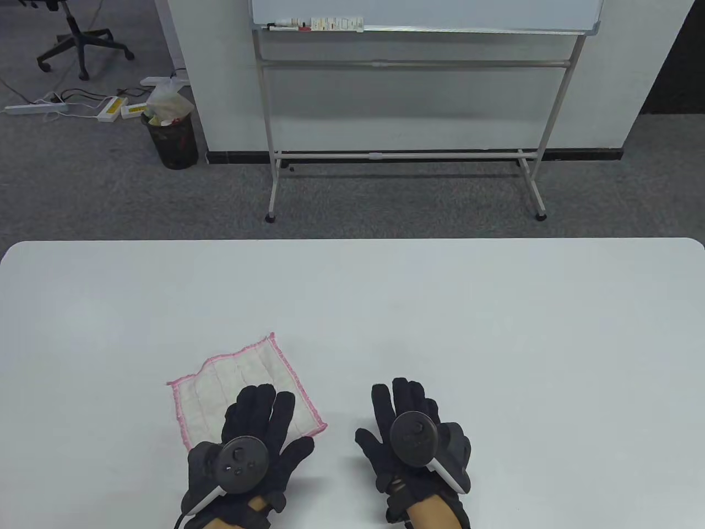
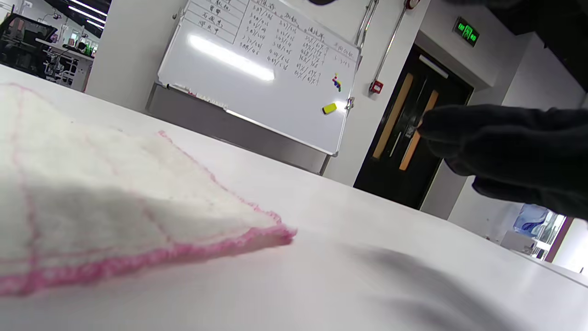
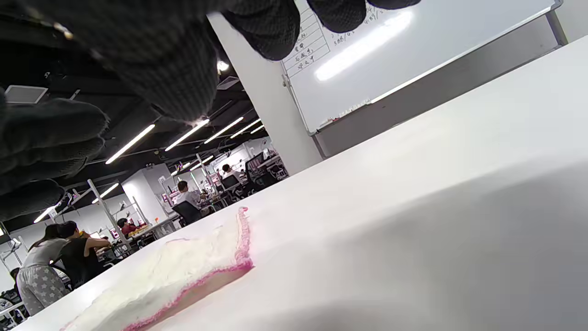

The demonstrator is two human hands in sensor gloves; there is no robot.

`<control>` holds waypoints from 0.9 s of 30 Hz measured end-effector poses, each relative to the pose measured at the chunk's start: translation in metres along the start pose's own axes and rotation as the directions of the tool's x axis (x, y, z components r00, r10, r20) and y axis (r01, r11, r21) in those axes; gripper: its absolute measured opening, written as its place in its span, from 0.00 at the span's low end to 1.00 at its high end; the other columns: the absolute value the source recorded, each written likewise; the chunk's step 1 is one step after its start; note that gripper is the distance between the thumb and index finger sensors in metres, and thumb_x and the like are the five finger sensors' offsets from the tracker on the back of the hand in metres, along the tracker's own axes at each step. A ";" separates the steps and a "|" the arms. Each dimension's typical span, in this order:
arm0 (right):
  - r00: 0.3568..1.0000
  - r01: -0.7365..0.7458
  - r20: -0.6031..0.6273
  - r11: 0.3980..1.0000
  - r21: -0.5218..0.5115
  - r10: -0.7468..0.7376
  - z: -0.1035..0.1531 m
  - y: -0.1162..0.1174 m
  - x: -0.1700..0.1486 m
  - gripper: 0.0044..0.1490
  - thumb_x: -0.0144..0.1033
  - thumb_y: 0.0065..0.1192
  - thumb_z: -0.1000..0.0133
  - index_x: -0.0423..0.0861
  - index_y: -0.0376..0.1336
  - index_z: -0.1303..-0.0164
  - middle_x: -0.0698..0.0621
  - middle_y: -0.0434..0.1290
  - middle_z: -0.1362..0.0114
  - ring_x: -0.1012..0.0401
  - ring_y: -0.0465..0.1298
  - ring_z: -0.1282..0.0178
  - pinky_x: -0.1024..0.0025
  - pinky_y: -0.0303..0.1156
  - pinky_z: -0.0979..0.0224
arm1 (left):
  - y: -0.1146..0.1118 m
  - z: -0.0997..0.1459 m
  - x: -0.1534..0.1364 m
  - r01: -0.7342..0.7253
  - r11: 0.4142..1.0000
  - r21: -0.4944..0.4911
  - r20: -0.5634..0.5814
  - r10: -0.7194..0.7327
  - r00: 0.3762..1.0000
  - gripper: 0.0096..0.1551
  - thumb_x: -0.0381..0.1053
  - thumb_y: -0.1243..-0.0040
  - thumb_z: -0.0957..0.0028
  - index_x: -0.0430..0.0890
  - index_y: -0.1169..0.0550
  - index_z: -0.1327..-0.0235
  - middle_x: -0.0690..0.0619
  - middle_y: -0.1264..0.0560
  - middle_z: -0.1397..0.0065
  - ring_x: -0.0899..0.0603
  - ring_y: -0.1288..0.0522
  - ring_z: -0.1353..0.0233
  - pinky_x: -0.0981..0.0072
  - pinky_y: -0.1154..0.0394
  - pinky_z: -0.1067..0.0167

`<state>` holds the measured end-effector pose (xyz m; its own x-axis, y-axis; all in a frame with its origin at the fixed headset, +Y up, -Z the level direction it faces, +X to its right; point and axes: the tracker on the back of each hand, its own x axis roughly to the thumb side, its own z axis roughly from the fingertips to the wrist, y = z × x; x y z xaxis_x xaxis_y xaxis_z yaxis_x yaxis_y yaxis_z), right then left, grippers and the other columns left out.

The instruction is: Squeeze dry dish cloth into compact mass

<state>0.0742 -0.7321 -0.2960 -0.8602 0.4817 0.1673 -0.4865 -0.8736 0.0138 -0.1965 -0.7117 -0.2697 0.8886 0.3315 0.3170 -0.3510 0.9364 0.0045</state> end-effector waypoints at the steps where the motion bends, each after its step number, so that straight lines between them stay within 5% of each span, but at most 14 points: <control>1: 1.000 0.001 0.001 1.000 0.001 -0.001 0.000 0.000 0.000 0.53 0.61 0.62 0.47 0.54 0.41 0.21 0.46 0.37 0.16 0.44 0.37 0.16 0.40 0.36 0.20 | 0.000 -0.001 0.000 0.001 1.000 -0.003 0.000 -0.001 1.000 0.45 0.76 0.59 0.43 0.52 0.51 0.21 0.47 0.62 0.17 0.34 0.66 0.19 0.34 0.62 0.28; 9: 0.999 0.036 -0.003 0.999 0.026 -0.036 -0.001 0.002 -0.001 0.54 0.61 0.61 0.47 0.53 0.38 0.21 0.44 0.38 0.17 0.43 0.39 0.16 0.39 0.37 0.20 | 0.005 0.000 -0.008 -0.064 0.998 0.017 -0.006 0.064 0.998 0.47 0.78 0.60 0.44 0.52 0.49 0.20 0.45 0.60 0.16 0.33 0.64 0.19 0.33 0.62 0.28; 16: 0.997 0.072 -0.027 0.995 0.069 -0.071 -0.002 0.007 -0.003 0.53 0.61 0.60 0.47 0.52 0.39 0.21 0.43 0.39 0.17 0.42 0.40 0.16 0.39 0.38 0.20 | 0.017 0.006 -0.041 -0.158 0.986 0.062 -0.145 0.165 0.975 0.49 0.78 0.56 0.45 0.52 0.50 0.20 0.45 0.62 0.16 0.33 0.67 0.20 0.33 0.65 0.30; 27: 0.992 0.124 -0.035 0.981 0.146 -0.121 -0.004 0.018 0.007 0.53 0.61 0.60 0.47 0.50 0.41 0.21 0.42 0.41 0.17 0.41 0.42 0.17 0.39 0.40 0.21 | -0.006 0.022 -0.088 -0.227 0.942 -0.246 -0.449 0.097 0.888 0.51 0.75 0.49 0.46 0.52 0.53 0.21 0.45 0.65 0.18 0.34 0.71 0.21 0.34 0.70 0.32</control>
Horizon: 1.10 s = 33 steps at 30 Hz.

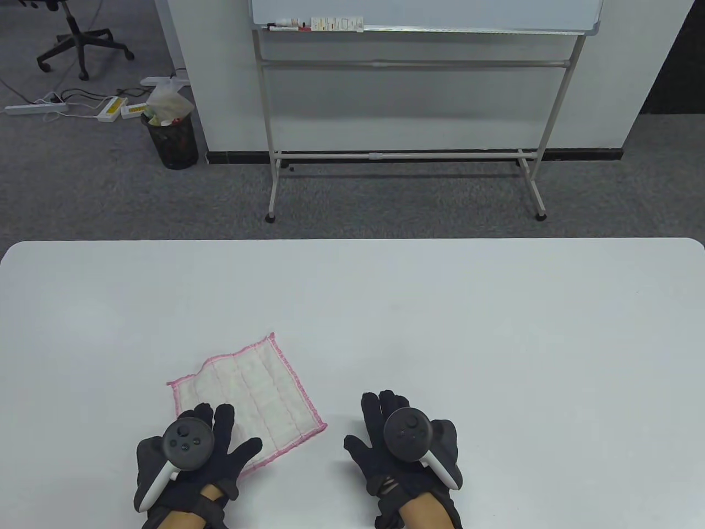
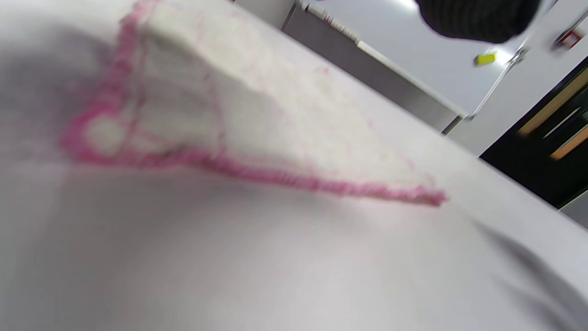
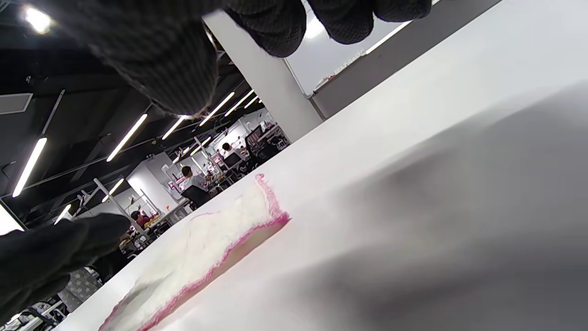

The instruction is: Squeeze dry dish cloth into compact mass

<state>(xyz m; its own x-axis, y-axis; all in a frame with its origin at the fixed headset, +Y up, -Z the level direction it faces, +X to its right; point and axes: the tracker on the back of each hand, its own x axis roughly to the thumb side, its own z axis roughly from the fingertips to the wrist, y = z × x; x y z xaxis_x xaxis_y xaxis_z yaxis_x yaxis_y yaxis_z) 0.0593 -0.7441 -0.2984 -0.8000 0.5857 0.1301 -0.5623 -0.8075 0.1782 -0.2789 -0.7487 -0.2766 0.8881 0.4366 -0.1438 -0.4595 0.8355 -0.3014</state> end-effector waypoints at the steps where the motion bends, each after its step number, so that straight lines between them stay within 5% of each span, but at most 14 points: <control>1: 1.000 0.001 0.000 1.000 0.008 -0.001 0.000 0.001 0.000 0.52 0.61 0.60 0.47 0.50 0.42 0.21 0.42 0.41 0.17 0.41 0.42 0.17 0.39 0.40 0.21 | -0.002 -0.002 -0.002 0.005 1.000 -0.017 -0.022 -0.006 1.000 0.51 0.75 0.48 0.46 0.52 0.53 0.21 0.45 0.65 0.18 0.34 0.70 0.21 0.34 0.69 0.32; 13: 0.999 0.040 -0.038 0.998 0.046 -0.038 0.001 -0.001 -0.009 0.52 0.60 0.60 0.47 0.48 0.43 0.21 0.41 0.43 0.17 0.40 0.44 0.17 0.38 0.41 0.21 | -0.032 -0.016 -0.015 0.104 0.984 -0.141 -0.053 -0.113 0.992 0.46 0.70 0.45 0.45 0.57 0.52 0.23 0.51 0.65 0.18 0.38 0.67 0.19 0.35 0.64 0.28; 21: 0.999 0.040 -0.033 0.997 0.072 -0.038 0.000 0.003 -0.006 0.51 0.60 0.60 0.47 0.48 0.45 0.21 0.41 0.44 0.17 0.39 0.45 0.17 0.38 0.41 0.21 | -0.028 -0.021 -0.007 0.287 0.957 -0.033 -0.027 -0.288 0.957 0.44 0.70 0.40 0.50 0.60 0.46 0.26 0.51 0.56 0.20 0.38 0.55 0.22 0.39 0.51 0.27; 24: 0.999 0.041 -0.029 0.995 0.089 -0.039 0.000 0.006 -0.004 0.51 0.60 0.60 0.47 0.48 0.45 0.21 0.40 0.44 0.17 0.39 0.45 0.17 0.38 0.42 0.21 | -0.023 -0.024 -0.006 0.298 0.954 0.029 -0.040 -0.296 0.954 0.34 0.66 0.40 0.45 0.59 0.39 0.30 0.51 0.48 0.22 0.39 0.48 0.26 0.42 0.45 0.29; 30: 0.998 0.053 -0.017 0.995 0.085 -0.052 -0.002 0.007 -0.003 0.50 0.60 0.60 0.47 0.47 0.47 0.22 0.40 0.47 0.18 0.38 0.48 0.18 0.38 0.43 0.22 | -0.014 -0.028 -0.005 0.252 0.961 0.114 -0.031 -0.250 0.968 0.26 0.65 0.40 0.45 0.56 0.29 0.38 0.52 0.36 0.28 0.40 0.37 0.32 0.43 0.36 0.34; 33: 0.997 0.081 0.000 0.994 0.077 -0.081 -0.001 0.006 -0.001 0.49 0.60 0.60 0.47 0.46 0.49 0.22 0.39 0.49 0.18 0.38 0.50 0.19 0.37 0.46 0.22 | -0.008 -0.027 -0.004 0.106 0.971 0.215 0.023 -0.114 0.993 0.26 0.66 0.40 0.47 0.53 0.24 0.44 0.51 0.26 0.35 0.41 0.29 0.39 0.45 0.29 0.41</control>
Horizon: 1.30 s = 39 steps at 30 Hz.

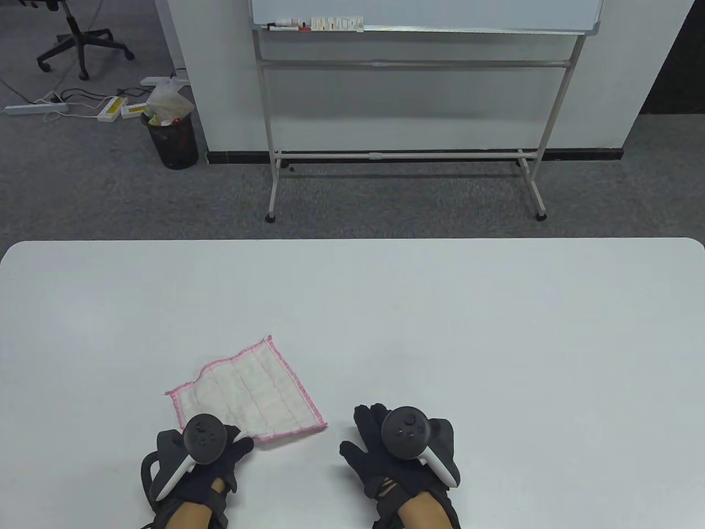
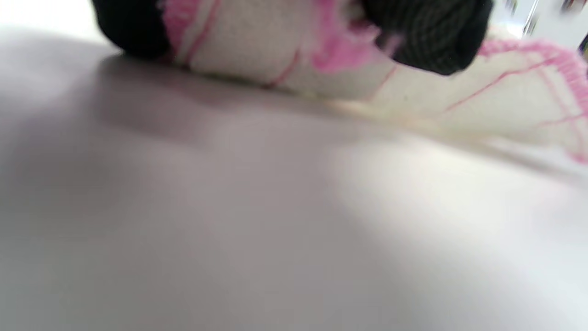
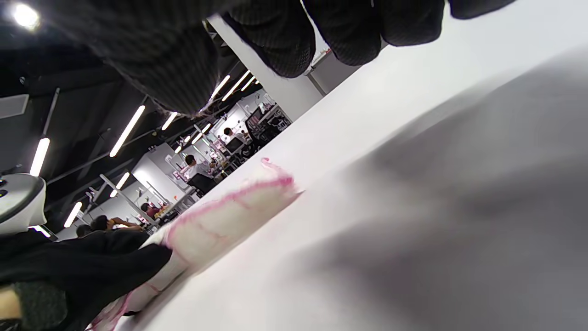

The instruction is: Squeeze dry dish cloth into compact mass

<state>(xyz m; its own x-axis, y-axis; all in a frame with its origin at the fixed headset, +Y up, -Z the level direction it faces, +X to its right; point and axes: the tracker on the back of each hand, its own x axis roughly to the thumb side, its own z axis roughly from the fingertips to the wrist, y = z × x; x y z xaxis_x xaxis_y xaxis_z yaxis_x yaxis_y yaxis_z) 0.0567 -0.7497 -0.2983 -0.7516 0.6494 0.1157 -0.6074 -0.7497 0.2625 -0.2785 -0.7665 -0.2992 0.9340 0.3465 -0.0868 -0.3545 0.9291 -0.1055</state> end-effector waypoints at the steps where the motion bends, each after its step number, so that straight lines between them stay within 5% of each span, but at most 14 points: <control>1: 1.000 0.021 0.012 1.000 0.001 -0.021 0.000 0.000 0.001 0.49 0.60 0.60 0.47 0.46 0.49 0.22 0.39 0.50 0.19 0.37 0.51 0.19 0.37 0.48 0.23 | 0.001 -0.001 -0.001 -0.110 0.994 0.001 -0.002 0.110 0.994 0.26 0.67 0.40 0.47 0.52 0.23 0.44 0.51 0.24 0.36 0.41 0.27 0.40 0.46 0.27 0.43; 3: 0.997 0.073 0.023 0.997 0.006 -0.073 0.002 0.000 0.002 0.50 0.60 0.60 0.47 0.46 0.48 0.22 0.39 0.51 0.19 0.37 0.52 0.20 0.36 0.49 0.23 | 0.003 0.000 -0.001 -0.356 0.934 -0.040 -0.020 0.355 0.934 0.26 0.65 0.40 0.46 0.50 0.23 0.44 0.48 0.23 0.37 0.39 0.24 0.42 0.46 0.26 0.45; 6: 0.980 0.199 0.013 0.980 0.004 -0.199 0.001 0.000 -0.003 0.51 0.62 0.59 0.47 0.46 0.46 0.22 0.38 0.51 0.19 0.37 0.54 0.20 0.37 0.52 0.24 | 0.002 0.000 0.001 -0.494 0.867 -0.064 -0.022 0.493 0.870 0.27 0.65 0.39 0.46 0.49 0.23 0.43 0.46 0.22 0.37 0.37 0.21 0.44 0.45 0.25 0.46; 10: 0.810 0.583 -0.114 0.811 0.051 -0.575 -0.001 0.013 -0.021 0.58 0.64 0.60 0.47 0.44 0.38 0.22 0.36 0.43 0.19 0.35 0.49 0.20 0.35 0.50 0.24 | 0.005 0.002 0.015 -0.576 0.813 -0.088 0.045 0.581 0.813 0.27 0.66 0.41 0.45 0.49 0.24 0.42 0.47 0.26 0.31 0.36 0.26 0.35 0.42 0.29 0.39; 17: 0.649 0.761 -0.163 0.636 0.128 -0.743 -0.004 0.024 -0.031 0.69 0.72 0.59 0.49 0.42 0.28 0.25 0.34 0.34 0.20 0.33 0.44 0.20 0.35 0.49 0.24 | 0.012 0.007 0.042 -0.781 0.588 -0.211 0.161 0.809 0.565 0.27 0.66 0.42 0.43 0.48 0.24 0.42 0.47 0.35 0.23 0.34 0.39 0.24 0.37 0.36 0.33; 25: 0.359 0.912 -0.188 0.301 0.280 -0.914 -0.004 0.047 -0.012 0.73 0.79 0.55 0.49 0.39 0.26 0.26 0.29 0.34 0.22 0.29 0.47 0.22 0.33 0.53 0.27 | 0.008 0.022 0.080 -0.770 0.378 -0.514 0.209 0.926 0.315 0.27 0.67 0.45 0.40 0.50 0.27 0.39 0.50 0.52 0.17 0.31 0.47 0.21 0.39 0.36 0.31; 29: 0.310 0.904 -0.170 0.235 0.357 -0.935 -0.003 0.048 0.001 0.73 0.80 0.54 0.48 0.37 0.28 0.25 0.28 0.40 0.22 0.29 0.54 0.24 0.33 0.60 0.30 | 0.003 0.027 0.092 -0.747 0.269 -0.608 0.183 0.963 0.197 0.26 0.65 0.46 0.39 0.49 0.29 0.37 0.51 0.61 0.18 0.35 0.43 0.21 0.49 0.27 0.34; 32: 0.238 0.905 -0.089 0.187 0.382 -0.967 -0.003 0.042 0.008 0.70 0.75 0.57 0.45 0.36 0.30 0.25 0.28 0.45 0.23 0.33 0.63 0.27 0.39 0.68 0.36 | -0.002 0.029 0.096 -0.722 0.228 -0.653 0.132 0.973 0.187 0.27 0.65 0.47 0.38 0.48 0.30 0.36 0.50 0.63 0.19 0.35 0.44 0.21 0.50 0.27 0.35; 35: 0.254 0.914 -0.003 0.239 0.328 -0.967 -0.005 0.029 0.007 0.60 0.65 0.61 0.43 0.37 0.38 0.24 0.33 0.54 0.25 0.37 0.70 0.33 0.44 0.72 0.41 | 0.000 0.032 0.097 -0.727 0.287 -0.624 0.161 0.957 0.240 0.28 0.64 0.47 0.38 0.46 0.30 0.35 0.43 0.58 0.19 0.39 0.37 0.23 0.52 0.27 0.35; 39: 0.302 0.944 0.056 0.306 0.120 -0.952 -0.004 0.014 -0.009 0.39 0.49 0.66 0.44 0.40 0.56 0.30 0.39 0.70 0.34 0.42 0.78 0.45 0.50 0.76 0.50 | 0.015 0.041 0.097 -0.686 0.608 -0.399 0.278 0.794 0.541 0.31 0.64 0.46 0.40 0.42 0.30 0.36 0.39 0.51 0.20 0.30 0.43 0.25 0.41 0.37 0.33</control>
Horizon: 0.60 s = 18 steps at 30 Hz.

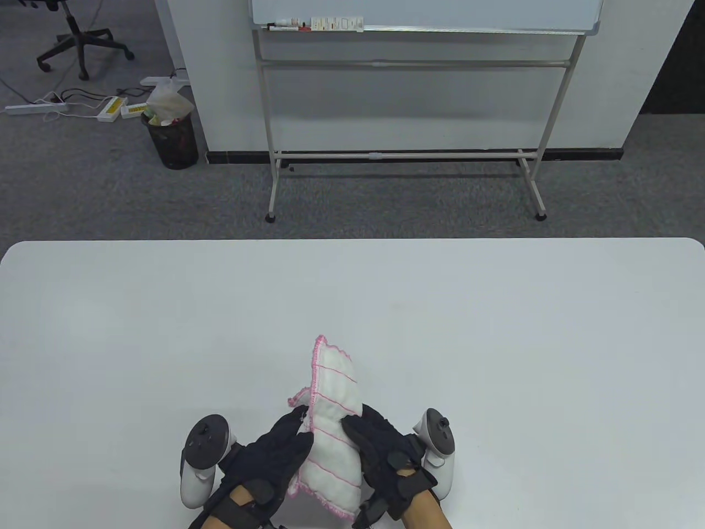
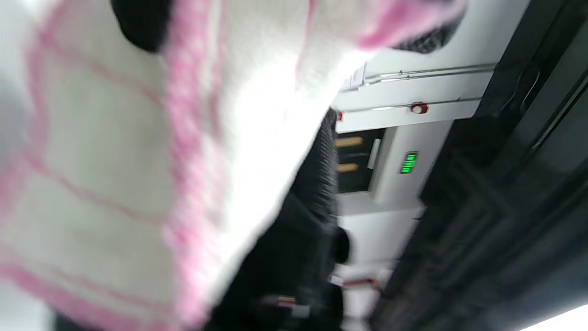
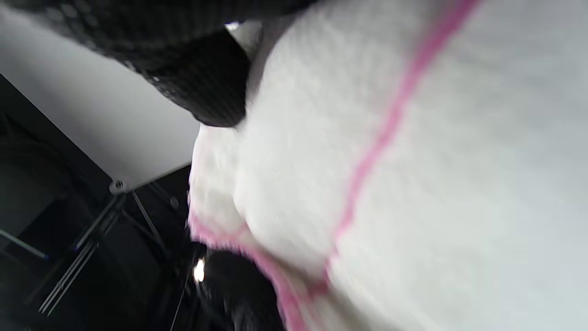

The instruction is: Squeeze dry dish cloth into compact mass

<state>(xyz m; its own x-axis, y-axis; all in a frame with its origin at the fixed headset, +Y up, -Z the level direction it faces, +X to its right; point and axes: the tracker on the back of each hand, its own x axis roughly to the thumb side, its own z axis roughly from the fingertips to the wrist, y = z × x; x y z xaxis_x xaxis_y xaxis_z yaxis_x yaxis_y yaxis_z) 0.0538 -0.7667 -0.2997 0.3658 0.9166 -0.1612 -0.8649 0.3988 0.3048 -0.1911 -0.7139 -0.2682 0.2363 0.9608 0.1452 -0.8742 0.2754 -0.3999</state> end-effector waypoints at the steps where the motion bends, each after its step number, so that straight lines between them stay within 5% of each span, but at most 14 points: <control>1: 0.999 0.012 0.030 0.999 -0.033 -0.011 0.000 -0.005 0.004 0.36 0.45 0.67 0.44 0.39 0.59 0.32 0.38 0.71 0.36 0.41 0.79 0.47 0.49 0.76 0.51 | 0.001 0.002 -0.001 0.130 0.991 0.026 -0.041 -0.129 0.991 0.32 0.65 0.46 0.41 0.44 0.30 0.35 0.40 0.49 0.20 0.30 0.41 0.25 0.40 0.37 0.33; 6: 0.969 -0.198 0.111 0.963 -0.185 0.221 0.008 -0.020 0.023 0.31 0.41 0.67 0.44 0.40 0.62 0.35 0.40 0.74 0.38 0.43 0.81 0.49 0.50 0.77 0.53 | 0.004 0.004 -0.006 0.372 0.927 0.040 -0.100 -0.367 0.925 0.45 0.68 0.46 0.43 0.45 0.46 0.24 0.39 0.61 0.19 0.27 0.58 0.22 0.32 0.51 0.30; 10: 0.919 -0.326 0.140 0.909 -0.259 0.370 0.010 -0.018 0.033 0.31 0.39 0.69 0.46 0.39 0.63 0.37 0.39 0.75 0.40 0.41 0.80 0.51 0.48 0.76 0.54 | 0.004 0.008 0.014 0.516 0.842 0.154 0.041 -0.527 0.849 0.50 0.69 0.44 0.44 0.47 0.53 0.23 0.42 0.67 0.20 0.29 0.63 0.21 0.31 0.54 0.29; 13: 0.916 -0.353 0.129 0.916 -0.190 0.380 0.007 -0.009 0.029 0.31 0.41 0.69 0.46 0.39 0.64 0.37 0.39 0.75 0.39 0.41 0.81 0.50 0.49 0.76 0.54 | -0.008 0.010 0.027 0.627 0.764 0.153 0.117 -0.644 0.756 0.53 0.70 0.43 0.46 0.51 0.57 0.24 0.46 0.68 0.19 0.32 0.65 0.19 0.31 0.55 0.28; 18: 0.963 -0.247 0.124 0.968 0.043 0.241 0.003 0.013 0.020 0.32 0.41 0.68 0.45 0.38 0.64 0.36 0.38 0.75 0.39 0.41 0.81 0.50 0.48 0.76 0.54 | -0.027 0.002 0.023 0.714 0.699 0.044 0.118 -0.713 0.691 0.61 0.73 0.42 0.48 0.52 0.67 0.29 0.47 0.69 0.20 0.33 0.67 0.19 0.31 0.55 0.28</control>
<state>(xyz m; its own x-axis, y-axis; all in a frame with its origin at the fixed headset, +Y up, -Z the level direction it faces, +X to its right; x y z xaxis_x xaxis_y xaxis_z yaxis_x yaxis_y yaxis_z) 0.0507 -0.7432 -0.2962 0.1865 0.9818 0.0344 -0.9130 0.1603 0.3751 -0.1628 -0.6994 -0.2522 0.7368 0.4633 0.4924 -0.4607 0.8771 -0.1360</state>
